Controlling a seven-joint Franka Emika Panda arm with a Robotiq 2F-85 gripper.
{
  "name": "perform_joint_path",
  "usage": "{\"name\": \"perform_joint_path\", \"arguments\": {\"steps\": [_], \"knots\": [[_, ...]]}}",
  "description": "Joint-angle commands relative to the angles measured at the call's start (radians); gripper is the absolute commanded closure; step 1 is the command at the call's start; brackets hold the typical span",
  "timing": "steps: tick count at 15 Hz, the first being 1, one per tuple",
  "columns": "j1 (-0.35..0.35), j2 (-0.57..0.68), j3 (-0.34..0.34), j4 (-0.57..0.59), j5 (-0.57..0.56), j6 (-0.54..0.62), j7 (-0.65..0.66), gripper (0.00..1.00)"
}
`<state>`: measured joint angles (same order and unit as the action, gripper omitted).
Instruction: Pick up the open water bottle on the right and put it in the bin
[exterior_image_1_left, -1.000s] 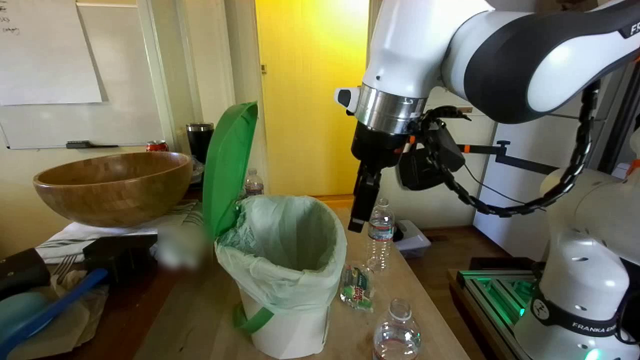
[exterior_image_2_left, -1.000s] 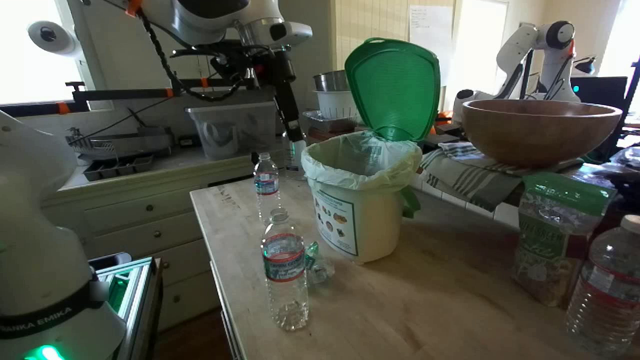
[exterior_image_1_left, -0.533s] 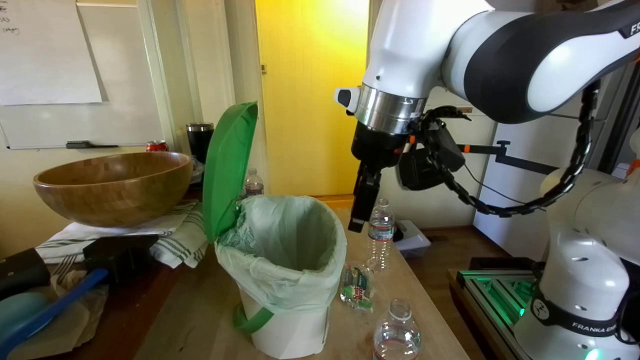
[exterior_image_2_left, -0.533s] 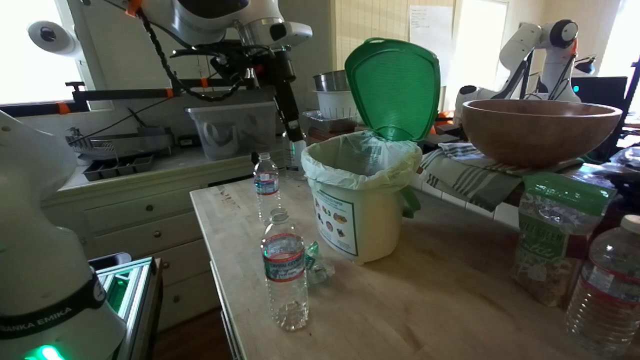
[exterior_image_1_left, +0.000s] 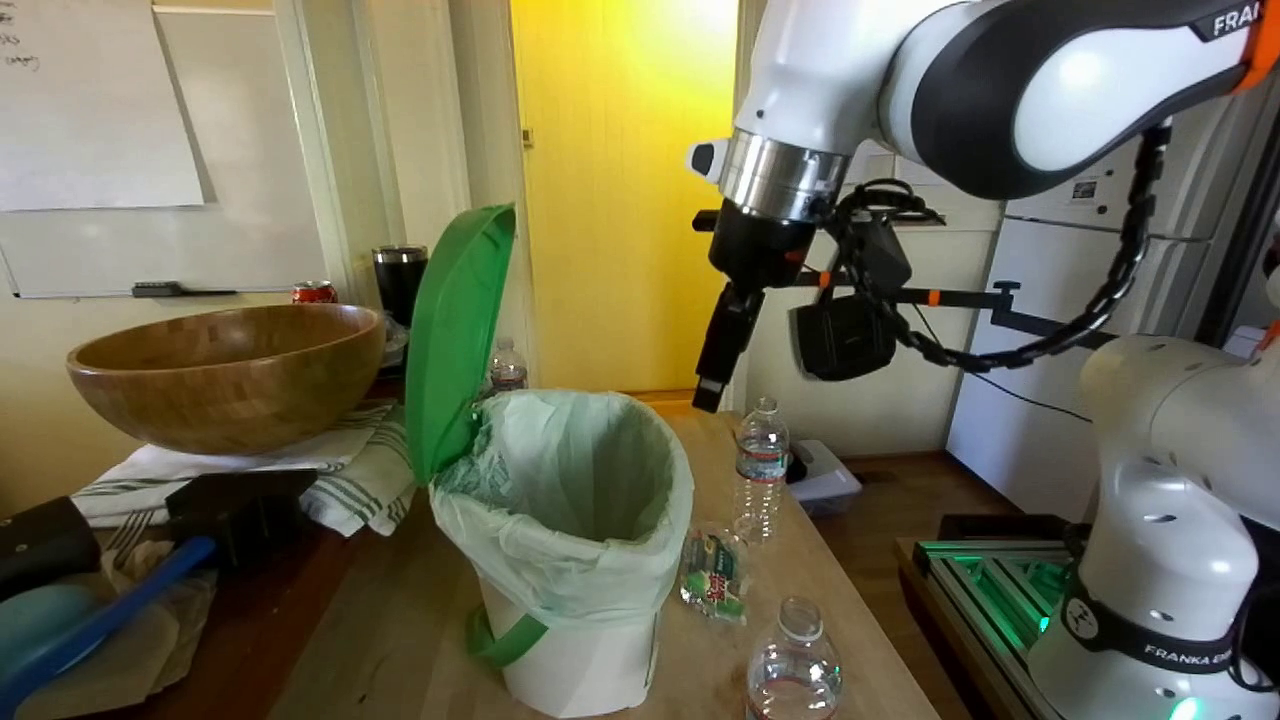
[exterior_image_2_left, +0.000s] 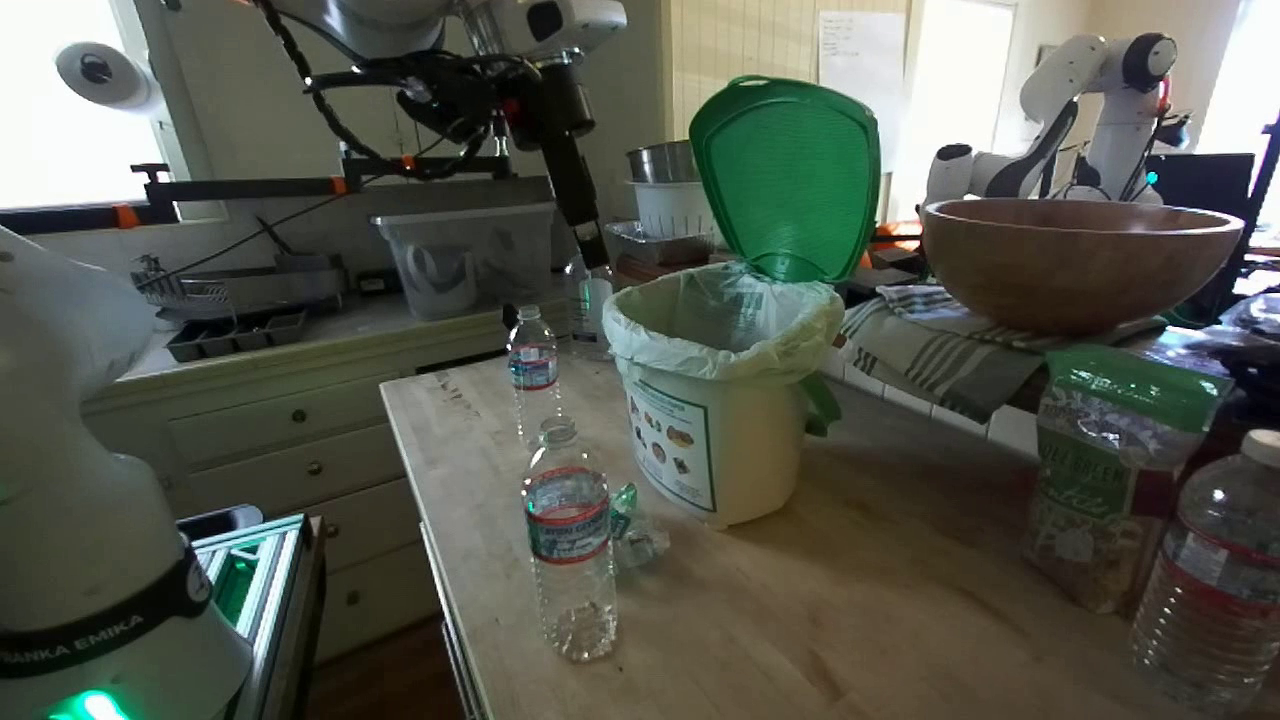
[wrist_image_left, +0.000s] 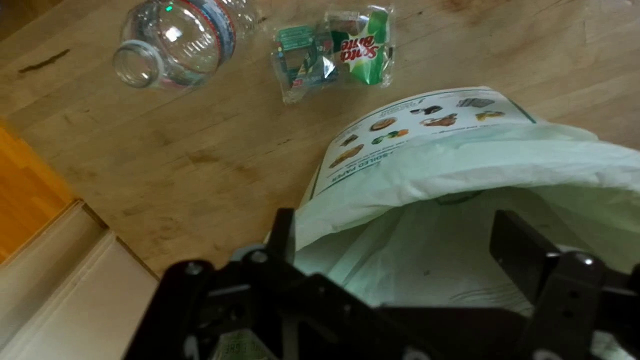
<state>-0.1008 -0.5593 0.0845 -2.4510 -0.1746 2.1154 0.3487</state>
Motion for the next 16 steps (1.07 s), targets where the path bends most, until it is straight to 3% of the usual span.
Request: {"name": "perform_joint_path", "arguments": {"steps": [1,9,16], "knots": [[-0.011,-0.069,-0.050,-0.047,0.037,0.007,-0.011,0.00],[-0.041,-0.114,-0.164,-0.137,0.101,0.013,-0.112,0.00],[-0.125,-0.152,-0.214,-0.197,0.089,0.006,-0.142,0.00]]}}
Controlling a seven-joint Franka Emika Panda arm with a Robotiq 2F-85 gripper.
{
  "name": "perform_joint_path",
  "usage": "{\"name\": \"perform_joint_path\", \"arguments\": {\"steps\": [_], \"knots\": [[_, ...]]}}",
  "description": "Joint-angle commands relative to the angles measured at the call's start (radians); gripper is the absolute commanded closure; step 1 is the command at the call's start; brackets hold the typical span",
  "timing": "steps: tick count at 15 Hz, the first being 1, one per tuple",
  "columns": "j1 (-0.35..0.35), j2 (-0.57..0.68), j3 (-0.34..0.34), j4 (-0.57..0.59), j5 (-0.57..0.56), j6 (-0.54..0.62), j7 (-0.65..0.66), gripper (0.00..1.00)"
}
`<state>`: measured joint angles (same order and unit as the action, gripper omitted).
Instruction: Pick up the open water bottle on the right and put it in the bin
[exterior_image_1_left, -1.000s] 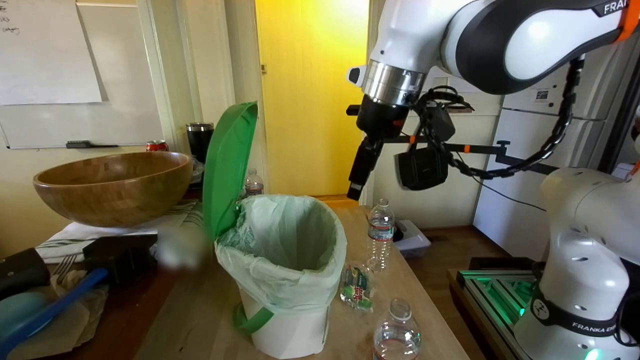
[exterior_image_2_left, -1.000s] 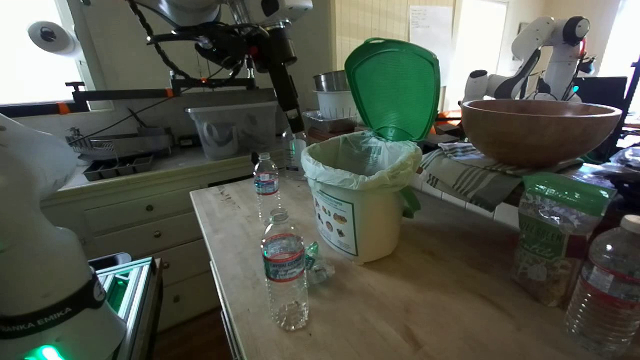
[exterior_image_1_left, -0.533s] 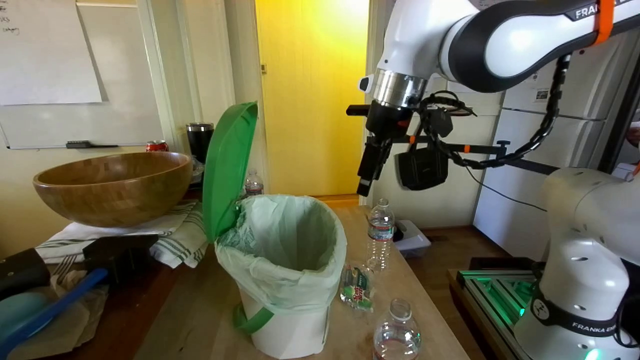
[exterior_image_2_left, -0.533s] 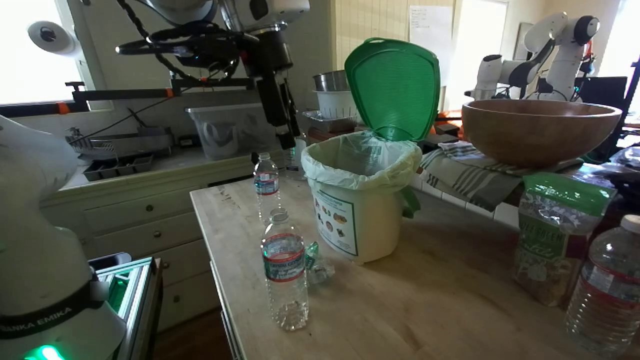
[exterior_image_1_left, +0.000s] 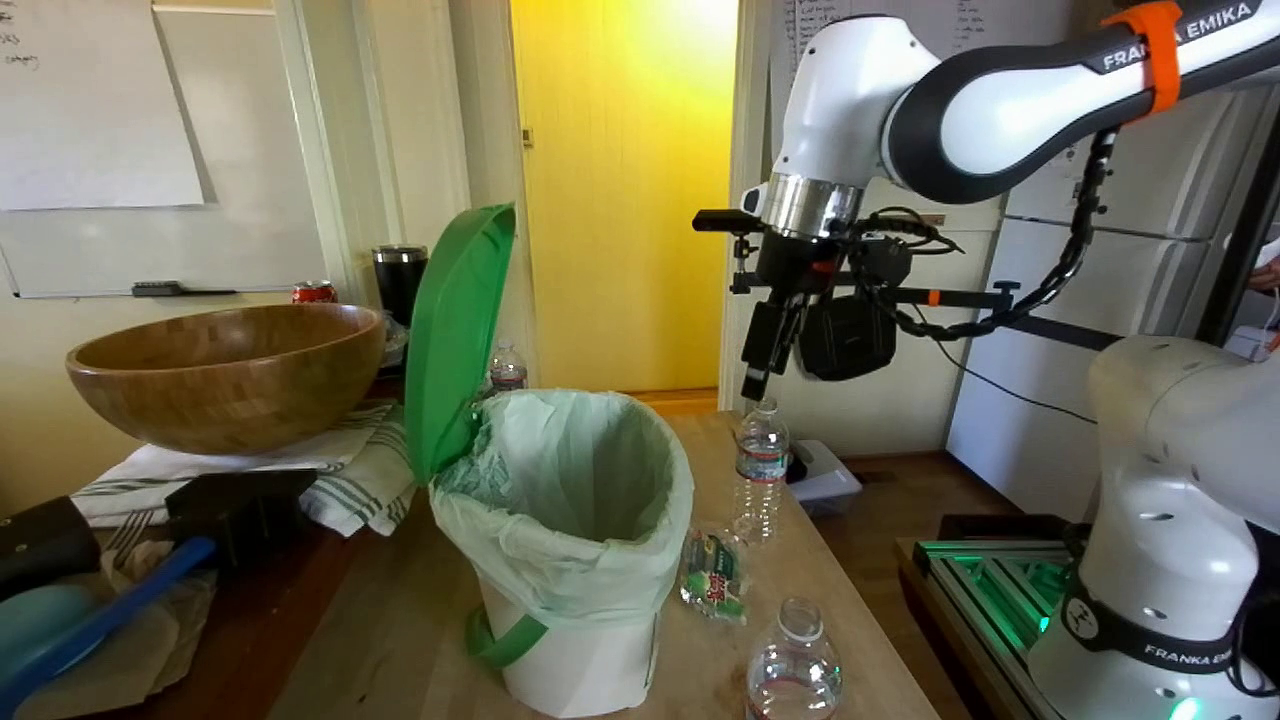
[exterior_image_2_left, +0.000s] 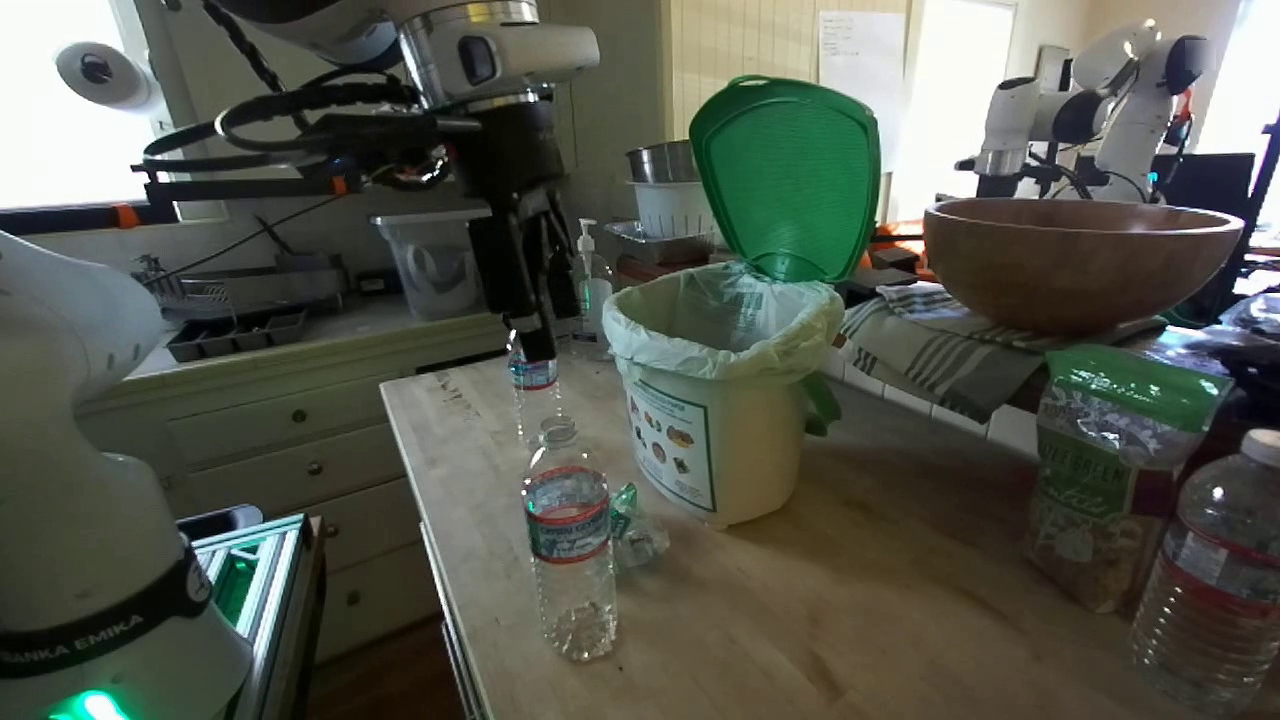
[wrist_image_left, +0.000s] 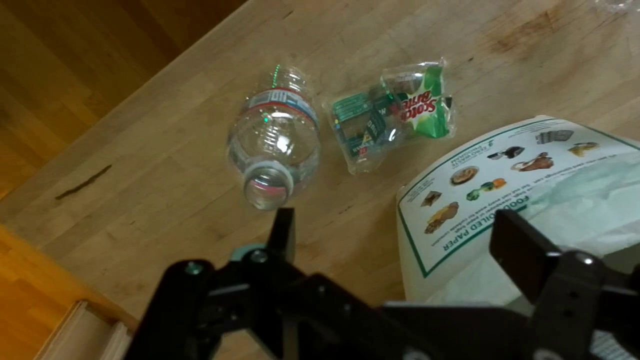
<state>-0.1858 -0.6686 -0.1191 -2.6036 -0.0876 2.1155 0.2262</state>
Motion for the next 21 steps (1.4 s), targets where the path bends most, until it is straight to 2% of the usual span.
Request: {"name": "perform_joint_path", "arguments": {"steps": [1,9,21], "knots": [[-0.052,-0.048,-0.013,-0.048,-0.001,0.003,-0.021,0.00],[-0.115,-0.021,-0.050,-0.064,-0.002,0.012,-0.053,0.00],[-0.111,0.048,-0.040,-0.072,-0.002,0.125,-0.063,0.00]]}}
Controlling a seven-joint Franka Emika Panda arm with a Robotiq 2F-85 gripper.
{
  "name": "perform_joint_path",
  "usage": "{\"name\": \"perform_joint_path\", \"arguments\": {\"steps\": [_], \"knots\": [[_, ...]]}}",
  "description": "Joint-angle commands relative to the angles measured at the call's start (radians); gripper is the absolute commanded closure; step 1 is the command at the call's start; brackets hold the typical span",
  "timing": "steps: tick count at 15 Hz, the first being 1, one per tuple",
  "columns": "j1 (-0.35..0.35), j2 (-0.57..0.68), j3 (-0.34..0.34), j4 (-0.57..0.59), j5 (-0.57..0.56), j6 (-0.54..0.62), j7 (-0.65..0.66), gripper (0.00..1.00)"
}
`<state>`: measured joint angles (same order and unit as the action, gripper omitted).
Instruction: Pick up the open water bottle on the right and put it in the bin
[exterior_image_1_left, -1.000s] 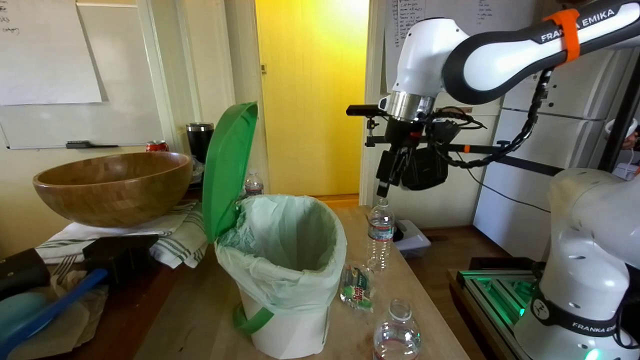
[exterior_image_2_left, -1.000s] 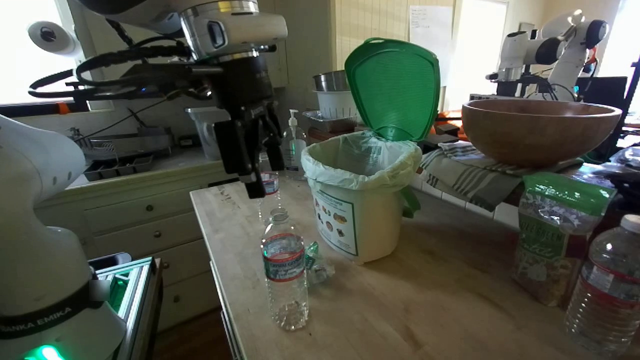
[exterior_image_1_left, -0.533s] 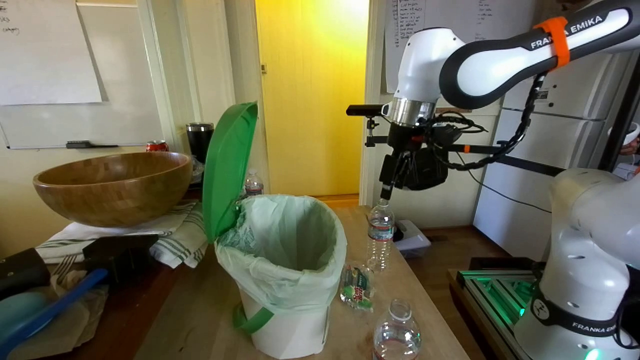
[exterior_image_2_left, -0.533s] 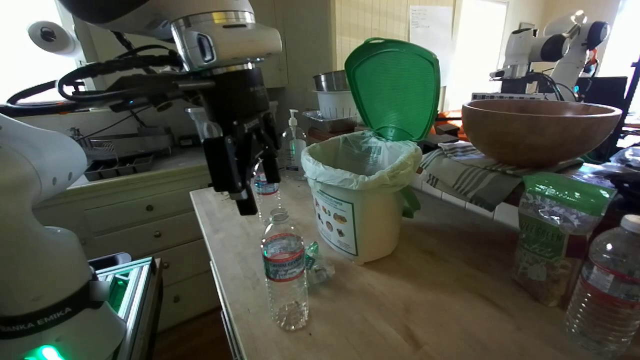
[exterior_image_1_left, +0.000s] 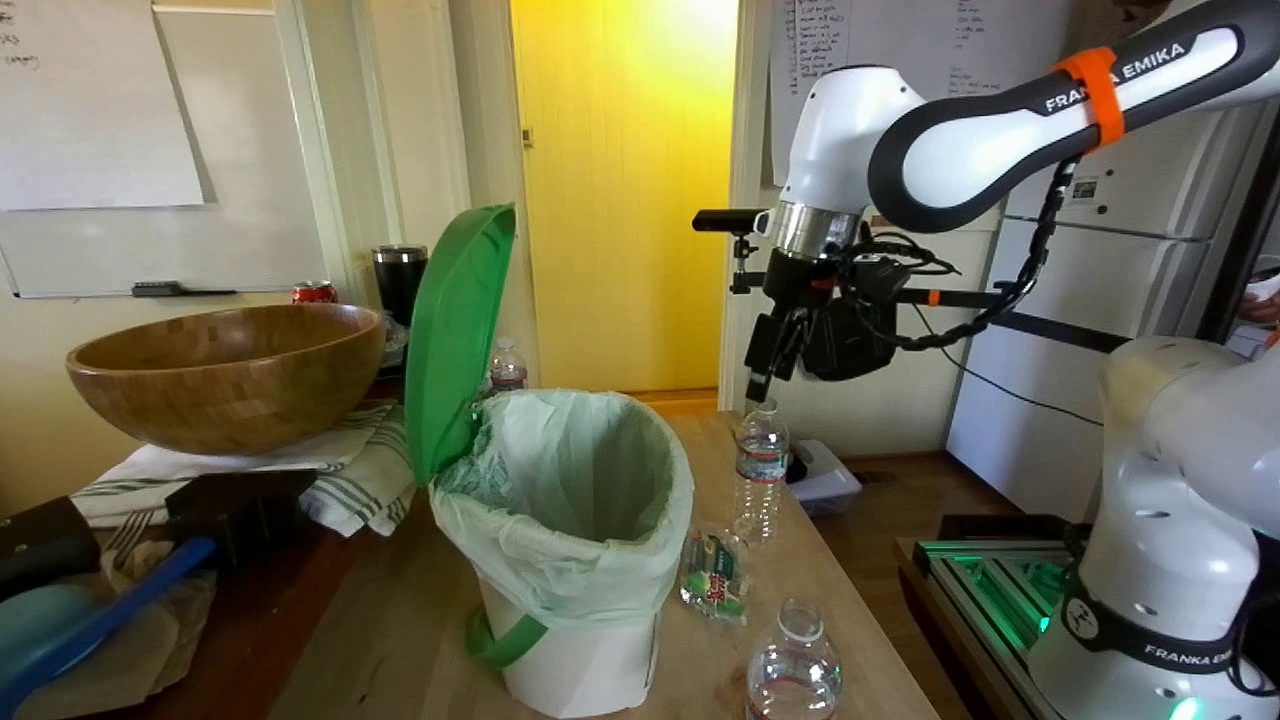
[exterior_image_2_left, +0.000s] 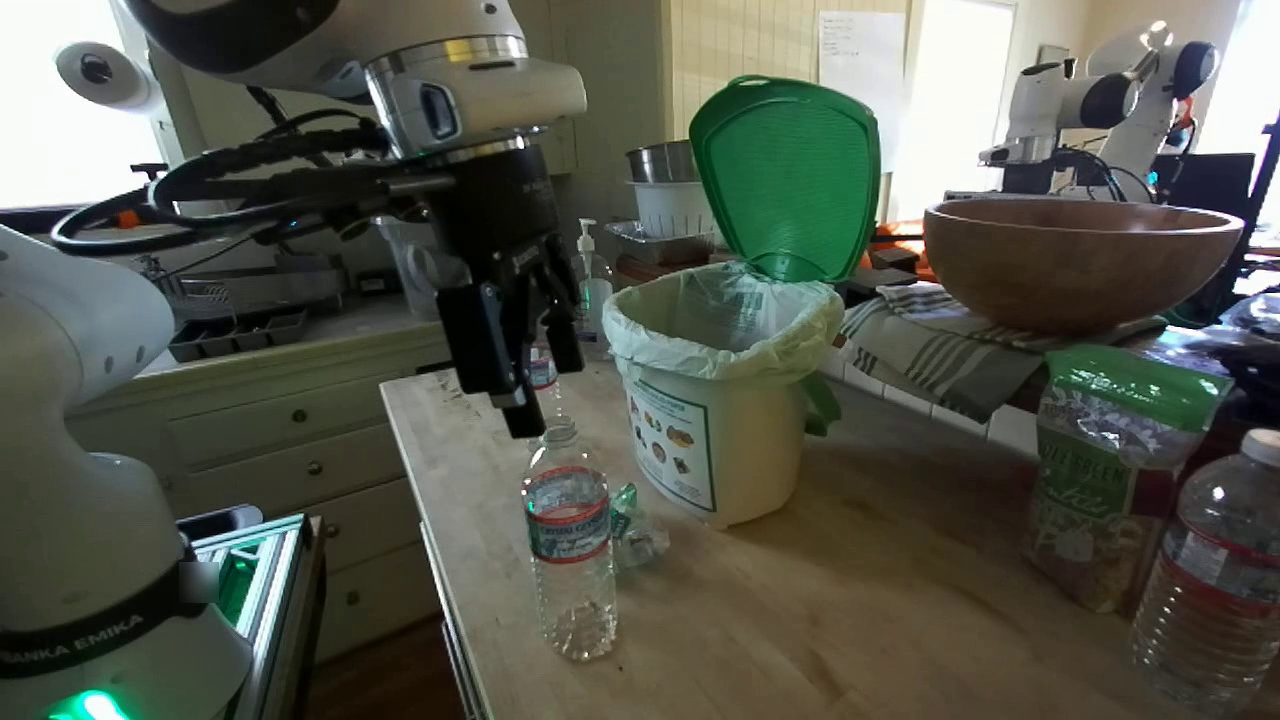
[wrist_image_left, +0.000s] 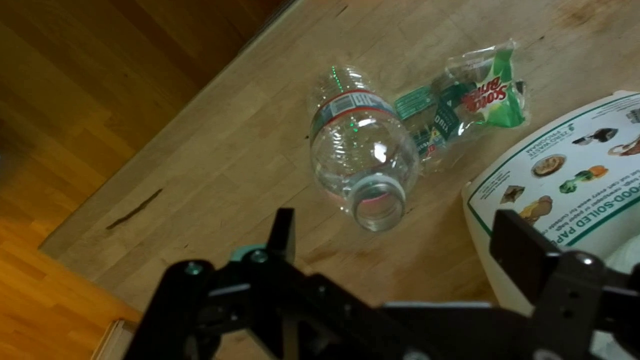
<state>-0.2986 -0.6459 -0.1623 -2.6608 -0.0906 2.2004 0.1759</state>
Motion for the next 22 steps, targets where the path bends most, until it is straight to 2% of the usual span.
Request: {"name": "perform_joint_path", "arguments": {"steps": [1,6,7,8,9,10,15,16,17,18,21,22], "knots": [[0.004,0.035,0.003,-0.015,0.001,0.042,-0.019,0.00],[0.005,0.067,0.005,-0.017,0.000,0.044,-0.022,0.00],[0.004,0.071,0.004,-0.016,-0.001,0.045,-0.023,0.25],[0.004,0.075,0.004,-0.016,-0.001,0.044,-0.024,0.26],[0.004,0.078,0.004,-0.016,-0.001,0.045,-0.025,0.32],[0.004,0.080,0.004,-0.015,-0.002,0.045,-0.026,0.42],[0.003,0.087,0.005,-0.014,-0.004,0.046,-0.028,0.78],[0.002,0.086,0.006,-0.014,-0.005,0.047,-0.026,0.52],[0.002,0.087,0.006,-0.014,-0.005,0.047,-0.025,0.38],[0.001,0.088,0.006,-0.014,-0.005,0.047,-0.026,0.37],[0.002,0.088,0.006,-0.012,-0.006,0.047,-0.026,0.16],[0.001,0.089,0.006,-0.011,-0.006,0.046,-0.027,0.12]]}}
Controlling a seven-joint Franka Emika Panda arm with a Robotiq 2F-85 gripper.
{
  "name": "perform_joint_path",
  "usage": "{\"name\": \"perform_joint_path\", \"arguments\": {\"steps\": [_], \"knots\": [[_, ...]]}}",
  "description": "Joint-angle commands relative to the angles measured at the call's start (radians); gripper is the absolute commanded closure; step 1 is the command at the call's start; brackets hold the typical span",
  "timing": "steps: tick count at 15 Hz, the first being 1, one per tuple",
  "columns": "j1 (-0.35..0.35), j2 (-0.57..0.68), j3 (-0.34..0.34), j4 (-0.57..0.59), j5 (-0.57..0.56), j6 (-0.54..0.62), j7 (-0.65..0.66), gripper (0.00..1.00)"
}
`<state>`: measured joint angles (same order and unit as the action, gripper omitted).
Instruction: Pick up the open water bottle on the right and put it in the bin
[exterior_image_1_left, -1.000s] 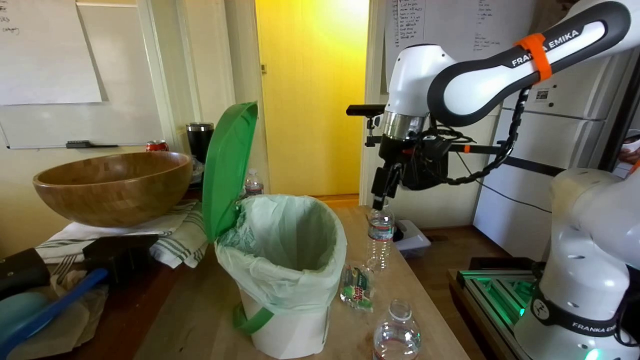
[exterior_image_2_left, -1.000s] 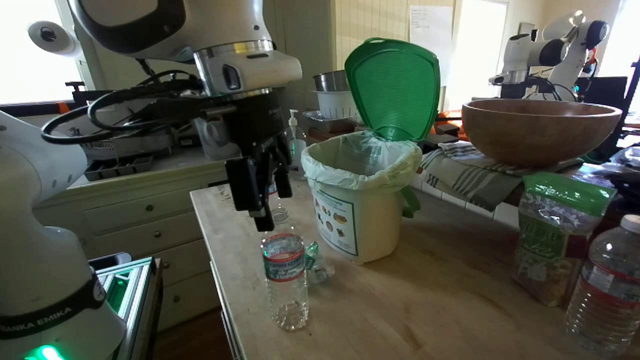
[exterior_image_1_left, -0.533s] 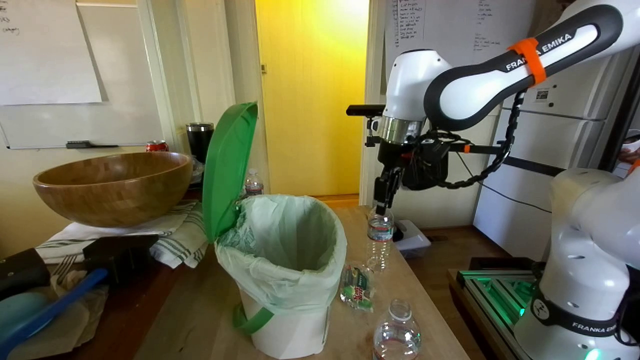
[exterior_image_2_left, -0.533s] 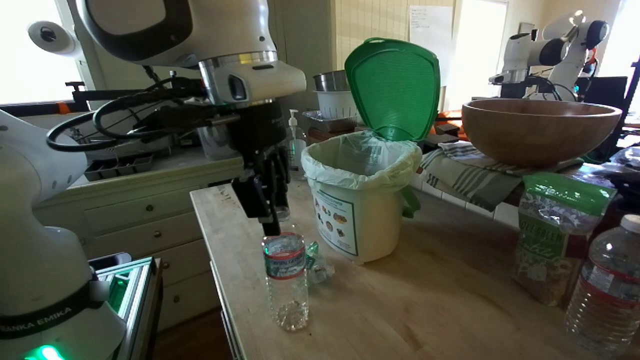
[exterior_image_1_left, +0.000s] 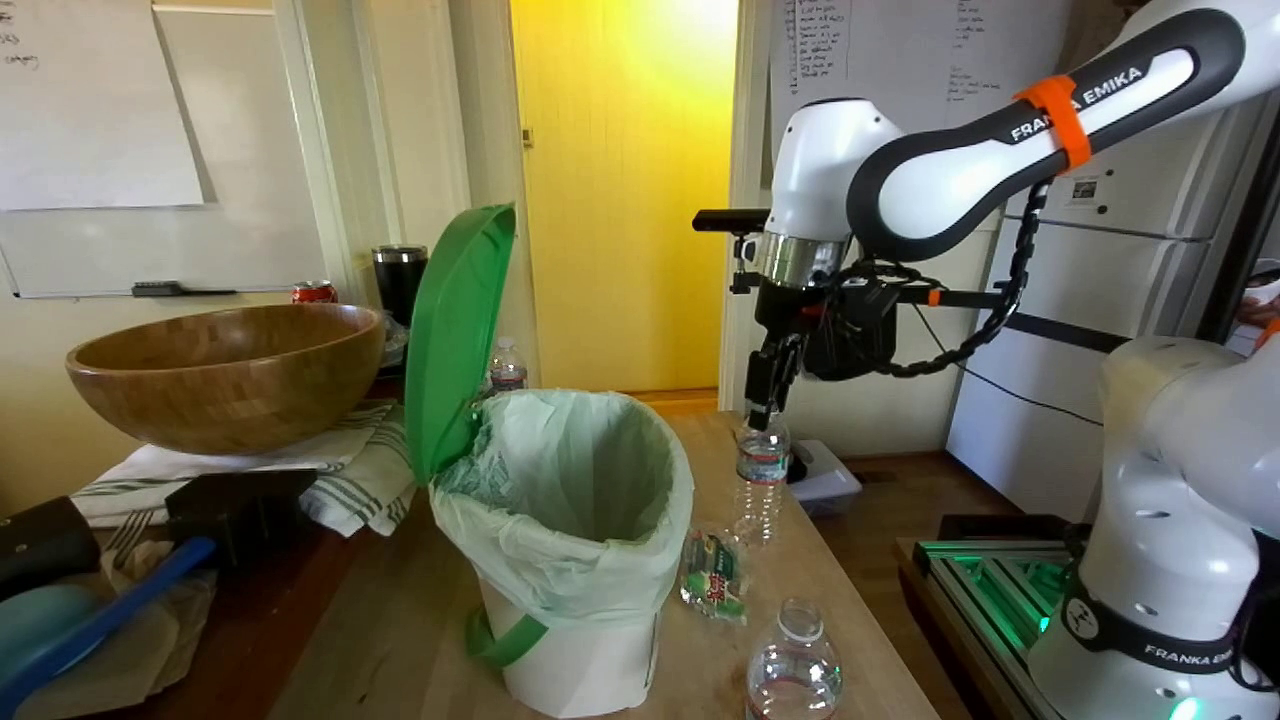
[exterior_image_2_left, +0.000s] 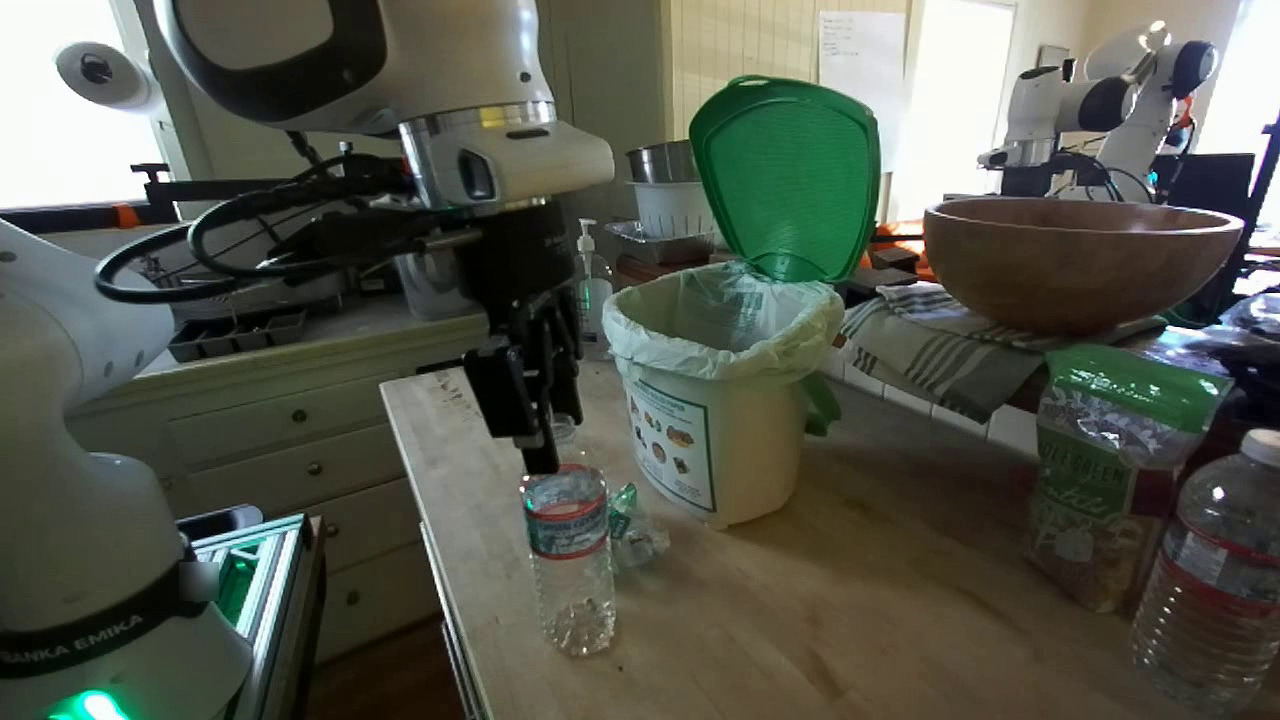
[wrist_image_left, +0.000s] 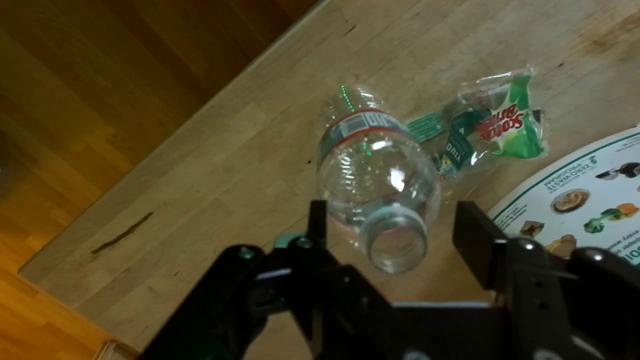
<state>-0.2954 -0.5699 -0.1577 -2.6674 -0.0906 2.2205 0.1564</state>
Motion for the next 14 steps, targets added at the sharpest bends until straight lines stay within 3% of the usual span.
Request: {"name": "perform_joint_path", "arguments": {"steps": [1,3,4,5,11,14], "knots": [[-0.002,0.013,0.001,-0.005,-0.006,0.026,-0.007,0.11],[-0.002,0.014,0.001,-0.003,-0.006,0.026,-0.009,0.10],[-0.002,0.014,0.001,-0.003,-0.007,0.027,-0.009,0.34],[-0.002,0.014,0.001,-0.002,-0.007,0.027,-0.009,0.34],[-0.003,0.014,0.006,-0.001,-0.018,0.037,-0.007,0.81],[-0.003,0.015,0.009,-0.001,-0.021,0.041,-0.006,0.90]]}}
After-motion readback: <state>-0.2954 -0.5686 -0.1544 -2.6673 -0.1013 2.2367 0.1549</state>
